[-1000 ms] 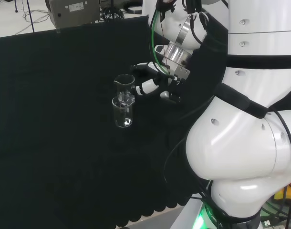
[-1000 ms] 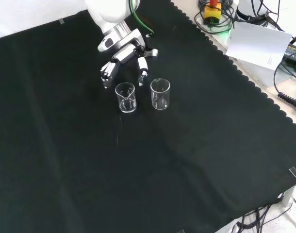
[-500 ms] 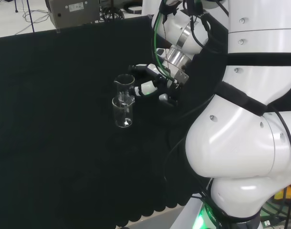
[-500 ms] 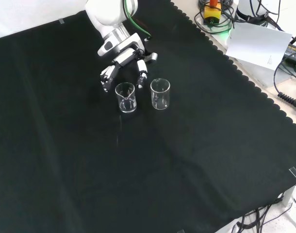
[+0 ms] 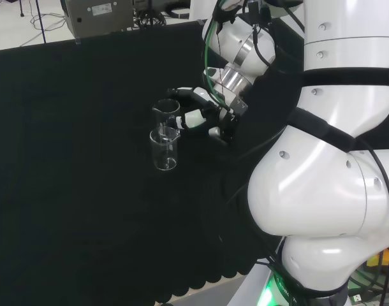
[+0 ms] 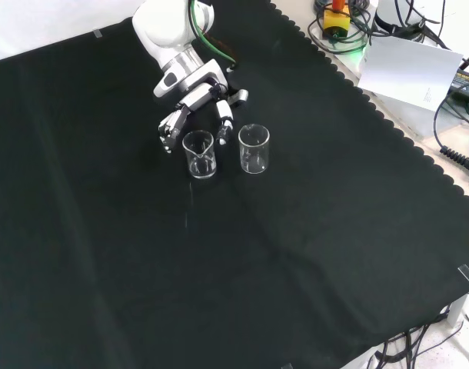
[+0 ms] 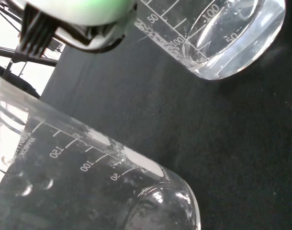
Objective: Pick up the beaker on the right.
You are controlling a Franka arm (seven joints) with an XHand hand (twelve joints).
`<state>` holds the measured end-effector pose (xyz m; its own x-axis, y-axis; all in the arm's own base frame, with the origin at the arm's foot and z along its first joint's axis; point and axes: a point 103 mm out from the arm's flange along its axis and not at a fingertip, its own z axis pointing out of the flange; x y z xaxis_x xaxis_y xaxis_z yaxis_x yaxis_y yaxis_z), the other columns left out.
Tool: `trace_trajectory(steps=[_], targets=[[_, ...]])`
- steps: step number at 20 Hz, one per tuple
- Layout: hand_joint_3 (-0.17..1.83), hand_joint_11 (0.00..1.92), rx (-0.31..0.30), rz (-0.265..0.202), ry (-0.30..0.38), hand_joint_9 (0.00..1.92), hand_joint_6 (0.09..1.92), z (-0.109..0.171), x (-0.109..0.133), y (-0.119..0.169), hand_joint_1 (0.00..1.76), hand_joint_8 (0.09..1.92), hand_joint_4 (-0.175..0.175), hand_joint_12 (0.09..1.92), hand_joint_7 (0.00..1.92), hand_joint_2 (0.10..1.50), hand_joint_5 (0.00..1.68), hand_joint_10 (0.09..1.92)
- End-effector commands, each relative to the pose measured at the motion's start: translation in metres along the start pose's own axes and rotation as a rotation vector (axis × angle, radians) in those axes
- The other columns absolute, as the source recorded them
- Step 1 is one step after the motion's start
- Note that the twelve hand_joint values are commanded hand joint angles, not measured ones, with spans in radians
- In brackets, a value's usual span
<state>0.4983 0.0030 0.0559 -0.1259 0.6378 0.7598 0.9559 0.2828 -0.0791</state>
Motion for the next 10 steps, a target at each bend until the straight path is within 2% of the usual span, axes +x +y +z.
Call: trace_trajectory(steps=[1,10], targets=[[0.67,0.0,-0.01,-0.013,0.023,0.35,0.09,0.0053,-0.0005,0.0048,0.92,0.68,-0.04,1.27,0.26,0.5,0.48,0.63],[0.66,0.0,-0.025,-0.044,0.043,0.39,0.09,0.0124,-0.0004,0.012,0.93,0.69,-0.036,1.28,0.31,0.5,0.53,0.64]])
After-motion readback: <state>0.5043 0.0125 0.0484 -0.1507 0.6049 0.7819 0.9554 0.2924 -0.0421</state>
